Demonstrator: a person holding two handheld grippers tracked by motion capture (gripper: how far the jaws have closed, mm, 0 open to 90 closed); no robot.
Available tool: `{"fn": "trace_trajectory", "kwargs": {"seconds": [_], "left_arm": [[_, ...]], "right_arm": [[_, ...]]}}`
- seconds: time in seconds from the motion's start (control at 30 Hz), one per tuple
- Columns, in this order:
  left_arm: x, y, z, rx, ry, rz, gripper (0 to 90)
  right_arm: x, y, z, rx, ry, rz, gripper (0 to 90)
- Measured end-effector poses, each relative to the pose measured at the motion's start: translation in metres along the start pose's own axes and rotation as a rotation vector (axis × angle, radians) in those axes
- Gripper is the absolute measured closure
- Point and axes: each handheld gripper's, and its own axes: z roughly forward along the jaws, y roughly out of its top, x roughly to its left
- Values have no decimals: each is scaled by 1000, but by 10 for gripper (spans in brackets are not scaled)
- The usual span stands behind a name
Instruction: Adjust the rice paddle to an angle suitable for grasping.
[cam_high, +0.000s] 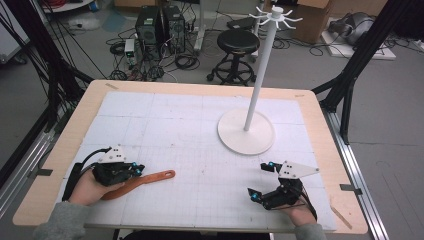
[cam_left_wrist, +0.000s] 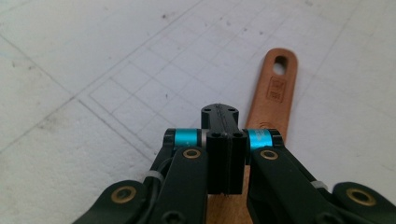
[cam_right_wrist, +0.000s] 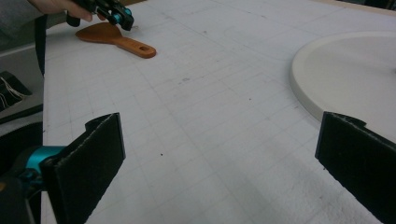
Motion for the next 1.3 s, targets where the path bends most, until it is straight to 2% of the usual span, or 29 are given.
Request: {"fn": "trace_trajectory", "kwargs": {"seconds": [0.1, 0.17, 0.2, 0.23, 0.27, 0.43, 0.5, 0.6, 0.7, 0.8, 0.93, 1.03, 1.07, 1.1, 1.2, 1.27, 1.3], "left_arm": [[-3, 4, -5, -13, -22, 27, 894], [-6, 7, -6, 6, -50, 52, 850], [-7, 8, -5, 35, -68, 65, 810], [-9, 8, -5, 48, -66, 80, 756], [-12, 8, -4, 52, -63, 106, 712], [-16, 13, -3, 68, -106, 169, 499], [-16, 15, -3, 83, -110, 174, 393], [-16, 18, -2, 94, -126, 166, 334], [-14, 20, 1, 95, -154, 143, 208], [-12, 23, 2, 106, -166, 133, 149], [-10, 25, 7, 121, -189, 132, 130], [-7, 25, 15, 176, -198, 137, 130], [-4, 26, 17, 216, -195, 161, 130], [-3, 27, 20, 222, -197, 152, 130], [0, 29, 23, 222, -187, 162, 138], [3, 29, 24, 221, -197, 137, 171], [4, 29, 24, 225, -186, 130, 178]], "right_arm": [[0, 0, 0, 5, 0, -2, 0], [0, 0, 0, 6, 0, -2, 0], [0, 0, 0, 7, -1, 1, 0], [0, 0, 0, 3, -2, -2, 0], [0, 0, 0, 2, -2, -2, 0], [0, 0, 0, 4, 0, -2, 0], [0, 0, 0, 6, 0, 0, 0], [1, 0, 1, 4, 7, -2, 0], [1, 0, 1, -1, 9, -3, 0], [0, 0, 1, 2, 12, 1, 0], [0, 0, 1, -1, 14, 5, 0], [-1, -1, 0, -5, 18, 11, 0], [-2, -1, 1, -8, 17, 9, 0], [-2, -1, 0, -7, 17, 13, 0], [-2, -1, 0, -12, 17, 12, 0], [-1, 0, -1, -15, 17, 19, 0], [-1, 0, -1, -16, 17, 16, 0]]}}
